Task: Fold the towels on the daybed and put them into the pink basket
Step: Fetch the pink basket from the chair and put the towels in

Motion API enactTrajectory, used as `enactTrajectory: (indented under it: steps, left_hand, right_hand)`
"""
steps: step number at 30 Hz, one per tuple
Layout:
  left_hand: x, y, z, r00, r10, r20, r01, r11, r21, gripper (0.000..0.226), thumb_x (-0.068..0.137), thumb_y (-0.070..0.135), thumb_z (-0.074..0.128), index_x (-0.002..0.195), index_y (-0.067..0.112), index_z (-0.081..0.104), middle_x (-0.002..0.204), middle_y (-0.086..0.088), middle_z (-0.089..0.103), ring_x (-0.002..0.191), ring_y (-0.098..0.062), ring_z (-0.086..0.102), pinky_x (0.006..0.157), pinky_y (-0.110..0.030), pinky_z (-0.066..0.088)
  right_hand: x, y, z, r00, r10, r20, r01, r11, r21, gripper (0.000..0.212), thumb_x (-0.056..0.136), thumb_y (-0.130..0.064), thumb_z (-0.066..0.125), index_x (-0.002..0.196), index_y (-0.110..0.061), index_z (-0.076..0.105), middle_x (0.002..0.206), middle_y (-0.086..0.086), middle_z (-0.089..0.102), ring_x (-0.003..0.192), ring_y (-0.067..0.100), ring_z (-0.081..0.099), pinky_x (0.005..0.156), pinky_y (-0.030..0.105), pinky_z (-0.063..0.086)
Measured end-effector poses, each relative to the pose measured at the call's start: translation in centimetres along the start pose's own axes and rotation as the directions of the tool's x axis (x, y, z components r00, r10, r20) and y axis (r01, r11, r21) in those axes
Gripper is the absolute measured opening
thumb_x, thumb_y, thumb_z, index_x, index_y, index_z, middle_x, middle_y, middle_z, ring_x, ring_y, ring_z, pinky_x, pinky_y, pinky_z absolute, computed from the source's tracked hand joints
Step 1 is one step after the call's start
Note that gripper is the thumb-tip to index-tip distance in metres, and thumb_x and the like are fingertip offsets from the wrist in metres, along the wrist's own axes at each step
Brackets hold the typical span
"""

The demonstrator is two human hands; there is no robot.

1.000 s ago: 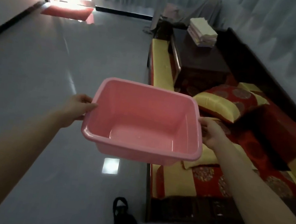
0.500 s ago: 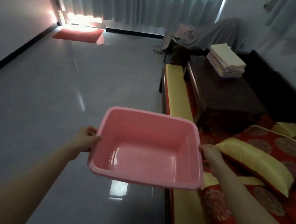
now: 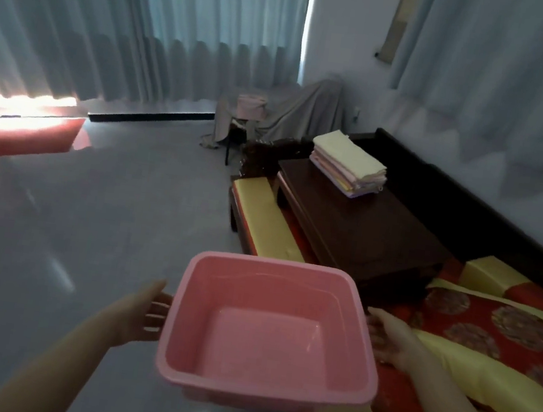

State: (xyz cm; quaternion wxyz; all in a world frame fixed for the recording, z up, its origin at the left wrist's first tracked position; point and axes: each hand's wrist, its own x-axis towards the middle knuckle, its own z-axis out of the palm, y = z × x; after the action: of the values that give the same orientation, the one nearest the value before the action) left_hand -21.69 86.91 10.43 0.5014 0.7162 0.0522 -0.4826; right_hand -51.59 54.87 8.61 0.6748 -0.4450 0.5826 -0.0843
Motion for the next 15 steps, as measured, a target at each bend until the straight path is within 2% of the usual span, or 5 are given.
enactTrajectory:
  steps: [4,7,11,15]
  left_hand:
    - [8.4,10.0,3.5,0.994,-0.001,0.108,-0.016,0.988,0.154,0.042,0.094,0.045,0.045,0.09,0.005,0.059,0.083,-0.014,0.06,0.075,-0.026,0.058,0.065,-0.033,0.048]
    - [13.6,17.0,10.2,0.98,-0.018,0.197,-0.044,0.952,0.304,0.042,0.096,0.043,0.043,0.087,0.005,0.06,0.082,-0.013,0.06,0.074,-0.025,0.057,0.064,-0.033,0.047]
    - [20.1,25.6,20.4,0.933,0.013,0.36,-0.175,0.89,0.421,0.034,0.097,0.034,0.045,0.092,0.005,0.06,0.086,-0.012,0.059,0.076,-0.024,0.056,0.062,-0.032,0.046]
    - [25.3,32.2,29.4,0.888,0.038,0.458,-0.281,0.834,0.475,0.021,0.095,0.027,0.05,0.081,0.014,0.057,0.081,-0.005,0.058,0.072,-0.02,0.056,0.063,-0.033,0.047]
  right_hand:
    - [2.4,-4.6,-0.1,0.994,-0.016,-0.113,0.027,0.995,0.095,0.018,0.09,-0.02,0.055,0.076,-0.009,0.059,0.066,0.007,0.054,0.062,0.02,0.05,0.061,0.032,0.044]
    - [3.8,-6.6,-2.5,0.971,0.065,-0.229,-0.025,0.984,0.177,0.012,0.085,-0.019,0.06,0.076,-0.011,0.061,0.067,0.005,0.055,0.066,0.02,0.053,0.066,0.036,0.05]
    - [7.2,-9.4,-6.5,0.919,0.053,-0.391,0.066,0.956,0.286,0.008,0.087,-0.013,0.058,0.086,-0.007,0.064,0.075,0.008,0.059,0.073,0.021,0.055,0.065,0.036,0.051]
    - [12.6,-13.3,-9.8,0.87,0.072,-0.488,0.118,0.931,0.347,0.017,0.089,-0.011,0.054,0.074,-0.008,0.06,0.051,0.002,0.054,0.056,0.017,0.045,0.058,0.033,0.046]
